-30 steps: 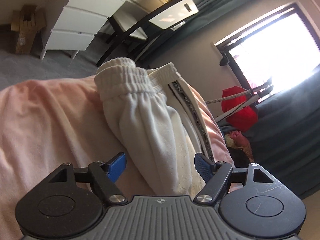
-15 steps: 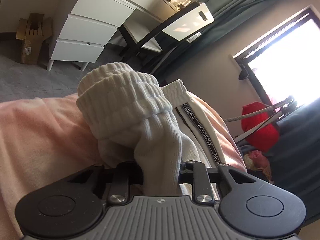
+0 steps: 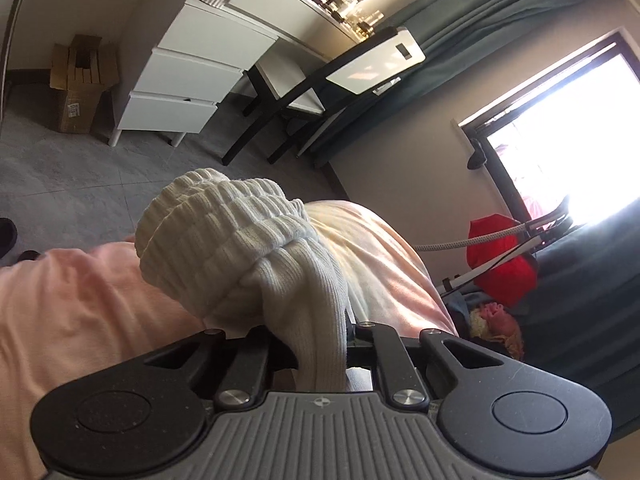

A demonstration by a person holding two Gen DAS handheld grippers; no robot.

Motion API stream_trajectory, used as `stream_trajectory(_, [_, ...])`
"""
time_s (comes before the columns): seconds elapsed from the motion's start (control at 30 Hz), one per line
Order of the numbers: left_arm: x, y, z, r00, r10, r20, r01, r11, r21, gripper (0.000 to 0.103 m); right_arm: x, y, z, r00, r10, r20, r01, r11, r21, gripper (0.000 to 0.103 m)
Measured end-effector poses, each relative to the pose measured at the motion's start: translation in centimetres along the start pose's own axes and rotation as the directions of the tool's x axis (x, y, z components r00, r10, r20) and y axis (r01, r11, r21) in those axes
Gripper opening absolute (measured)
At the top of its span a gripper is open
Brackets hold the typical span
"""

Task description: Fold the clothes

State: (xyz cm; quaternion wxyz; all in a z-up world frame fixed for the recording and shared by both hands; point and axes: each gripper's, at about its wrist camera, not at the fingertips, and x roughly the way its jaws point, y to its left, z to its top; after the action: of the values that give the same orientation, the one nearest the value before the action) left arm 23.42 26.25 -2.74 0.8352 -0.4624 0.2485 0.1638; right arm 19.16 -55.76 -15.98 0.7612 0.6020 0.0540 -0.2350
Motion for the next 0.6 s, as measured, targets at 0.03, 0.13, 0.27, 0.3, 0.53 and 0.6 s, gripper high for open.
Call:
stream_trajectory(0.03, [-1.5,0.6,0.3,1.0,0.001,0.003,-0.001,1.0,-0.008,0.012,-0.9,-0.4,0.0,1.0,0.003,-0.017,-0.003,0.999,0.032,0.015])
stream_trajectory(0.13, [-5.8,2.1,1.0,1.0,0.014,-0.004,-0.014,0.999,0.033,0.012,-4.0,-1.3,-0.3,0.998,0.009,-0.059,-0.002,0.993,0.114,0.015])
stream_trajectory(0.27, [-11.0,4.9,1.0,0.999,0.051,-0.012,-0.05,0.994,0.096,0.012,-8.2,-1.7,-0.3,0.993,0.028,-0.115,-0.013,0.991,0.129,0.015])
stream_trajectory(0.3, [-11.5,5.8,0.7,0.998,0.064,-0.021,-0.061,0.992,0.114,0.012,-8.8,-1.9,0.0,0.991,0.014,-0.136,0.003,0.992,0.126,0.015])
stream_trajectory(0.53, [-11.9,12.1,-2.6,0.981,0.163,-0.103,-0.138,0.966,0.218,0.014,-10.7,-3.0,0.4,0.981,-0.074,-0.177,0.085,0.995,0.057,0.015])
stream_trajectory(0.6, [-12.2,13.3,-3.3,0.977,0.179,-0.117,-0.147,0.958,0.245,0.017,-10.6,-3.2,0.1,0.98,-0.083,-0.181,0.09,0.995,0.031,0.015])
